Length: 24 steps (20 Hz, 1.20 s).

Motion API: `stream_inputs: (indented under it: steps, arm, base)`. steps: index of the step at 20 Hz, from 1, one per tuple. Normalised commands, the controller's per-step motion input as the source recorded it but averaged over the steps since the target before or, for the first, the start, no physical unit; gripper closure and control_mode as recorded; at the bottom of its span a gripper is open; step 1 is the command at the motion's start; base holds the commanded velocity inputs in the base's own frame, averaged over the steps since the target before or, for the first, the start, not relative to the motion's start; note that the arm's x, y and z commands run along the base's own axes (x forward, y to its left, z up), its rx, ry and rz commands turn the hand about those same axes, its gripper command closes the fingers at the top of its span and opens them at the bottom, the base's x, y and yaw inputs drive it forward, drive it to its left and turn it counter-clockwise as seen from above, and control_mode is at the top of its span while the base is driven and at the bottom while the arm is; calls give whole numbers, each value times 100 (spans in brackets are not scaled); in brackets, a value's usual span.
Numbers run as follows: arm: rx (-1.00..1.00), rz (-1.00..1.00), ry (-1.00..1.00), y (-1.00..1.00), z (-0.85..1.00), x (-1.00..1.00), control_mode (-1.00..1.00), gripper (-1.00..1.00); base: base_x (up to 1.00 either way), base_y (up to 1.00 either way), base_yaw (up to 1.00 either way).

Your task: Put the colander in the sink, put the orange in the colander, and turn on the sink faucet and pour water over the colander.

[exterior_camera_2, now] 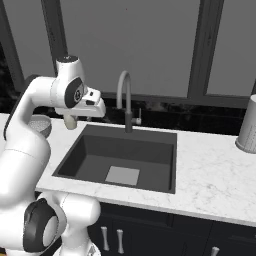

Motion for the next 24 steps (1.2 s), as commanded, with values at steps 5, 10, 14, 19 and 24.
stream_inputs:
  steps: [5, 10, 14, 19, 24]
  arm:
    - [0, 0, -2, 17, -9, -21, -100, -100]
    - [0, 2, 2, 68, -27, -11, -100, -100]
    - [0, 0, 4, 67, -22, 0, -100, -100]
    - [3, 0, 4, 71, -19, 23, -100, -100]
    - [3, 0, 5, 70, -30, 50, -100, -100]
  base:
    - [0, 0, 0]
    - [0, 0, 0]
    - [0, 0, 0]
    - [0, 0, 0]
    - [0, 0, 0]
